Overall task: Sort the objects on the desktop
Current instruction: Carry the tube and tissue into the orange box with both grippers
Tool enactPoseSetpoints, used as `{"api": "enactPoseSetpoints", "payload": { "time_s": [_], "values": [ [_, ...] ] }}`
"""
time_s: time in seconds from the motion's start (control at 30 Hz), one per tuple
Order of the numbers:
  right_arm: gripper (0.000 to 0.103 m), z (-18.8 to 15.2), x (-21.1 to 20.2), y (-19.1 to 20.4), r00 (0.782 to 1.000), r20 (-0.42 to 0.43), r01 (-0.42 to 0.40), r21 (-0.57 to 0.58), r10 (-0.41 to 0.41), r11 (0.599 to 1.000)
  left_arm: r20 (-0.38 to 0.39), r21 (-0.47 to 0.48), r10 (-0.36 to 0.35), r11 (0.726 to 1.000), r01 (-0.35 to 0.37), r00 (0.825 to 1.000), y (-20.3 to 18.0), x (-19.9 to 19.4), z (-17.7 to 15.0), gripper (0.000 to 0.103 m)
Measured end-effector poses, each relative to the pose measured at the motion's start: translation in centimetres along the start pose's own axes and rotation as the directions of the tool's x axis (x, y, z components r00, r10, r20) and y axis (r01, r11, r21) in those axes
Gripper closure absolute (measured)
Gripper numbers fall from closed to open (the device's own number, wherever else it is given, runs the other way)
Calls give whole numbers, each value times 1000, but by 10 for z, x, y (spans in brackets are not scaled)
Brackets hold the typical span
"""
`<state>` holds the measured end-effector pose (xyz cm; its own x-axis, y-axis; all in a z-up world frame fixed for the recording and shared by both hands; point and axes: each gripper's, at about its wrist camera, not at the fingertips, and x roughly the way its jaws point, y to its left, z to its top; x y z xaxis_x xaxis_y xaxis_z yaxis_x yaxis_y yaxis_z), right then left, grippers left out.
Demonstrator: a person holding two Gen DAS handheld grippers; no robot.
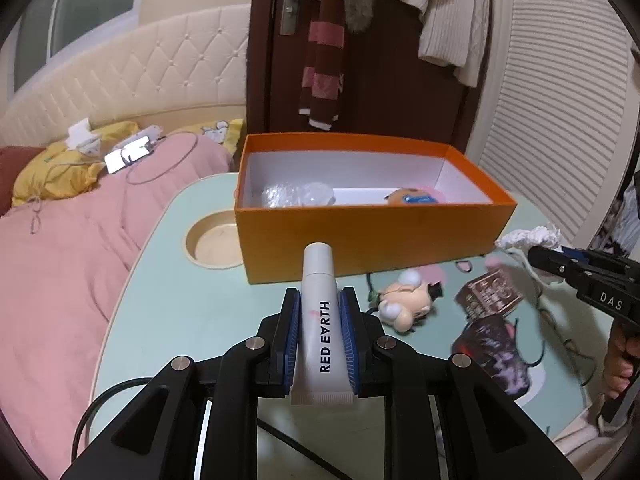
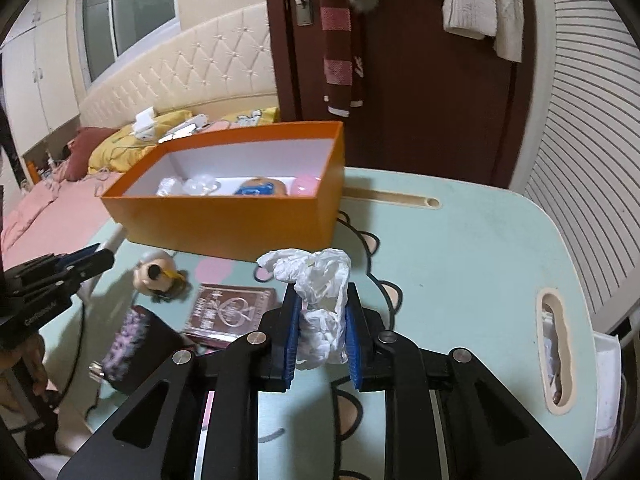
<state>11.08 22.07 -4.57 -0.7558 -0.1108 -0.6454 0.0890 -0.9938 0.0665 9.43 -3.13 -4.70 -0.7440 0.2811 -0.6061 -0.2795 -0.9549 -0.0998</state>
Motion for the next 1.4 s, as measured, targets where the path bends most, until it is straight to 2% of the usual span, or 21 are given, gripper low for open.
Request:
{"api": "enactPoseSetpoints", "payload": {
  "time_s": [0.4, 0.63, 0.83, 1.07, 1.4],
  "values": [
    [82, 31, -10, 18, 997, 36, -72, -41, 74, 997, 63, 27, -52, 998, 50, 997, -6, -14, 47, 84],
    [82, 66, 6, 29, 994, 56, -87, -88, 92, 992, 68, 67, -64, 996, 59, 996, -10, 6, 86, 84],
    [82, 99, 34, 34, 993, 46, -107, -100, 112, 989, 51, 93, -64, 994, 59, 997, -14, 29, 108, 84],
    [82, 120, 70, 45, 990, 9, -137, -106, 139, 985, 5, 79, -69, 994, 69, 998, -12, 56, 115, 84],
    [80, 122, 97, 50, 986, -35, -165, -65, 163, 984, -31, 56, -68, 996, 70, 997, -8, 75, 112, 84]
  ]
}}
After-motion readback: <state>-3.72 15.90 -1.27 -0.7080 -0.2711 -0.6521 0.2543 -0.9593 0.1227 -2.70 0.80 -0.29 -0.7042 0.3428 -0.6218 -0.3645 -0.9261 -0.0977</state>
